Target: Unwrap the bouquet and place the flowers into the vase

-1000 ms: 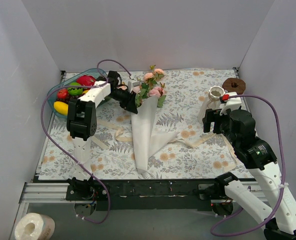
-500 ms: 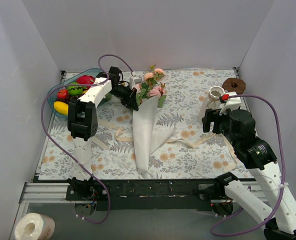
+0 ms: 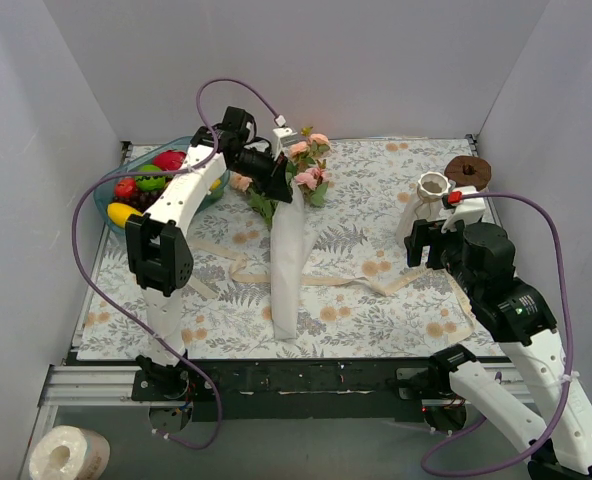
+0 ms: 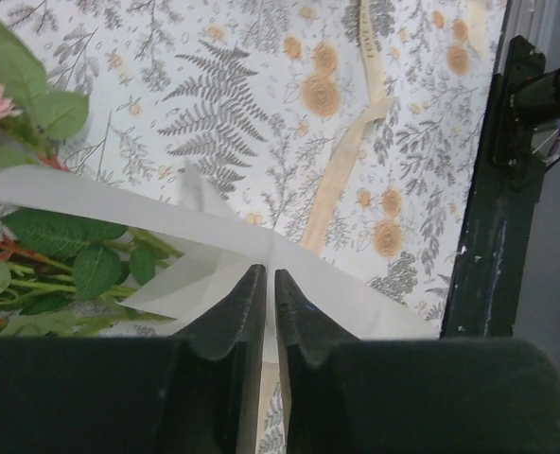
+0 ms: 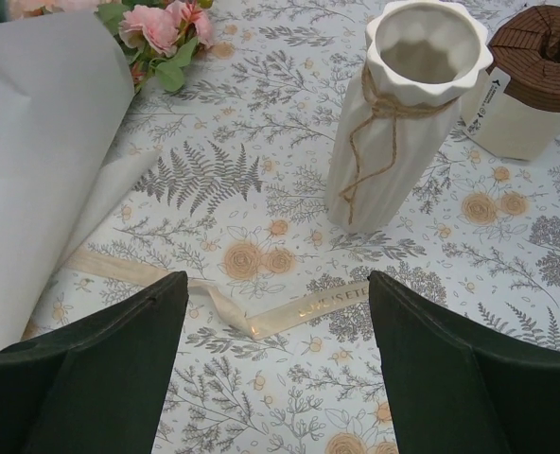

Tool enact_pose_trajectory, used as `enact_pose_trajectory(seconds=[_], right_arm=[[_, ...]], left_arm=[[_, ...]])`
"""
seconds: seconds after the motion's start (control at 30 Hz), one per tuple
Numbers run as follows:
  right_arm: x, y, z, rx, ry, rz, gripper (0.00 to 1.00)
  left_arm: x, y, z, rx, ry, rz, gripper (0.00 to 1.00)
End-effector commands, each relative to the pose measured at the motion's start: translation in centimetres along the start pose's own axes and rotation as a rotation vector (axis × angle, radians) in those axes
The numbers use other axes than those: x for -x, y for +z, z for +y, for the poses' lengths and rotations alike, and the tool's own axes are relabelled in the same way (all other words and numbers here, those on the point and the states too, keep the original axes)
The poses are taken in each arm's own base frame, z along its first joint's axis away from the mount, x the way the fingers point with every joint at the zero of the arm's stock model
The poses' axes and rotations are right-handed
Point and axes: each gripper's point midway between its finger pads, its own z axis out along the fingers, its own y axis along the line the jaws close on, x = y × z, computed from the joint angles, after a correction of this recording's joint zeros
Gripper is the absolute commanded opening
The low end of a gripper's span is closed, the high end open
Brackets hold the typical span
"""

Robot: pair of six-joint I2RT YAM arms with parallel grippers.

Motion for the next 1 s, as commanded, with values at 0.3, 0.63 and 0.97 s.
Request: enact_pose_trajectory(seconds=[0.3, 0.63, 0.97], right_arm=[[0.9, -0.3, 0.3, 0.016, 0.022, -0.056, 0.86], [0.5, -0.5, 0.4, 0.026, 0.016, -0.049, 0.87], [-0.1, -0.2, 0.5, 0.031, 0.021, -0.038, 0.87]], left_arm=[[2.1, -1.5, -4.1, 0.057, 0.046, -0.029, 0.76], [-4.4, -2.6, 2.7, 0.054, -0.019, -0.012, 0.76], [-8.1, -1.7, 4.0, -0.042, -0.067, -0.011, 0.74]])
